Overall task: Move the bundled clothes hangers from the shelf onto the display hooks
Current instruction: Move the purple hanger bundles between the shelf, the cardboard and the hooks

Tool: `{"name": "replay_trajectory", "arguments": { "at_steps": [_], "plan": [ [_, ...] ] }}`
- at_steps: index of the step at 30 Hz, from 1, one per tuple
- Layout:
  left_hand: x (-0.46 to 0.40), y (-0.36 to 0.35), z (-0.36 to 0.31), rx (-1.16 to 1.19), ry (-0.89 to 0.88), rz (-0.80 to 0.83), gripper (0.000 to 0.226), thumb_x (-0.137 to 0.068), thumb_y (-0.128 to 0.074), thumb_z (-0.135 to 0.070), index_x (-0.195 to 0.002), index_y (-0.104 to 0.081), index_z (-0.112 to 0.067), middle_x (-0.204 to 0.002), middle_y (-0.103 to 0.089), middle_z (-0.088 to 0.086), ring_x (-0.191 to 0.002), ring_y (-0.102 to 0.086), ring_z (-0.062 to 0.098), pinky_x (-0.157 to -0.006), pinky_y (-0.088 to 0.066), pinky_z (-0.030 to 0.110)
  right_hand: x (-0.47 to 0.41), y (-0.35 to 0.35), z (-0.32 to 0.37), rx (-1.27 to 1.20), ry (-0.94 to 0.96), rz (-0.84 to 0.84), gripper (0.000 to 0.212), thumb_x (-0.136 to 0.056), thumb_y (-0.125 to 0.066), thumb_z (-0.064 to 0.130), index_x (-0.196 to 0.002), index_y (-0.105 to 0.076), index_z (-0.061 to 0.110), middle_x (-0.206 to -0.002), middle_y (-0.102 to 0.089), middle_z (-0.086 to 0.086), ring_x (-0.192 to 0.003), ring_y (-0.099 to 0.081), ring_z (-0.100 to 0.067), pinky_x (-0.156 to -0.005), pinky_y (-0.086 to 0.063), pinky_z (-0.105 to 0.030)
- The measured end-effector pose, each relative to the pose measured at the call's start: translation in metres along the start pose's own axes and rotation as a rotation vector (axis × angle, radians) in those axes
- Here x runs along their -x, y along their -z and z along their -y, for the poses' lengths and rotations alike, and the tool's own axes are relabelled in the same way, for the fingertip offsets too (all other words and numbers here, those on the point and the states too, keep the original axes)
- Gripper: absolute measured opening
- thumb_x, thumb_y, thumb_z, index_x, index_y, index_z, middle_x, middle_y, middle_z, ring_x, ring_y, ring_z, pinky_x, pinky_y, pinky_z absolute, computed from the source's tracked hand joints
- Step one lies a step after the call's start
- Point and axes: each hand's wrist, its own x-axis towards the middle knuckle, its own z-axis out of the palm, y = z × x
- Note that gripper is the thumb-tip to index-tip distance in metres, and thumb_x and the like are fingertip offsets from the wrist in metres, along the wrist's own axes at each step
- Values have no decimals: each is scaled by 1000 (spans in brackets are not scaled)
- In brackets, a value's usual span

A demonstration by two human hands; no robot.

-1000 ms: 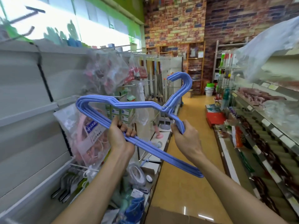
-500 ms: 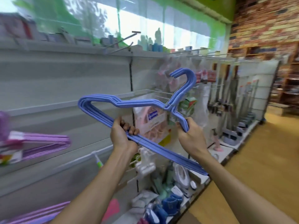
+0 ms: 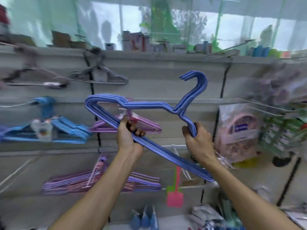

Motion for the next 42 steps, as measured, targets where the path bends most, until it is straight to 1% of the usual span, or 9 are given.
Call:
{"name": "replay_trajectory", "arguments": {
  "at_steps": [6, 11, 16, 23, 26, 31, 35, 38, 42],
  "plan": [
    [4, 72, -115, -1, -199, -96, 37, -100, -47, -23, -65, -37, -20, -47, -31, -6, -38, -27, 12, -45, -29, 25, 23, -101, 80, -81, 143, 151, 26, -99, -55, 34, -76, -44, 31, -64, -51, 4, -56, -46, -16, -55, -33, -36],
    [13, 136, -218, 5, -316, -172, 34, -101, -50, -28, -69, -45, -20, -53, -41, -5, -41, -37, 12, -48, -36, 25, 60, -189, 154, -187, 209, 241, 15, -97, -56, 35, -88, -53, 23, -71, -59, -2, -66, -53, -28, -62, -44, -45],
    [25, 198, -320, -39, -403, -255, 33, -103, -48, -27, -71, -46, -19, -55, -44, -5, -44, -40, 13, -54, -38, 27, 103, -277, 227, -280, 208, 321, 21, -97, -56, 33, -80, -49, 22, -66, -53, 1, -67, -46, -28, -63, -39, -43],
    [37, 276, -438, -97, -503, -337, 32, -101, -52, -26, -70, -47, -18, -53, -44, -6, -42, -43, 11, -46, -40, 22, 160, -383, 318, -359, 223, 395, 22, -96, -55, 38, -82, -50, 22, -71, -56, 0, -76, -54, -38, -64, -42, -43],
    [39, 306, -478, -129, -550, -363, 26, -100, -54, -23, -74, -50, -19, -60, -46, -3, -51, -46, 16, -54, -42, 28, 178, -420, 345, -363, 228, 440, 21, -95, -53, 38, -83, -50, 21, -80, -61, -8, -79, -55, -39, -68, -45, -46],
    [38, 348, -529, -137, -552, -460, 21, -98, -58, -24, -79, -61, -17, -73, -61, 0, -70, -61, 22, -74, -52, 39, 193, -470, 385, -333, 262, 483, 17, -95, -54, 33, -82, -50, 21, -74, -54, 2, -83, -56, -36, -69, -43, -43],
    [27, 376, -558, -106, -556, -450, 22, -102, -51, -22, -82, -60, -15, -63, -66, -2, -68, -67, 20, -81, -54, 43, 198, -513, 406, -291, 276, 529, 16, -96, -51, 38, -88, -50, 24, -84, -63, -3, -85, -57, -35, -69, -41, -40],
    [13, 397, -583, -110, -551, -458, 20, -102, -50, -19, -85, -59, -15, -63, -69, -2, -83, -67, 22, -88, -54, 46, 200, -549, 423, -282, 279, 542, 18, -95, -51, 41, -88, -49, 25, -85, -64, -4, -85, -57, -36, -72, -44, -42],
    [-19, 422, -620, -129, -545, -490, 18, -103, -49, -17, -88, -59, -15, -85, -66, 0, -89, -67, 23, -79, -53, 46, 194, -600, 448, -286, 303, 548, 20, -96, -50, 43, -93, -50, 23, -85, -63, -4, -84, -56, -37, -70, -41, -41]
  ]
}}
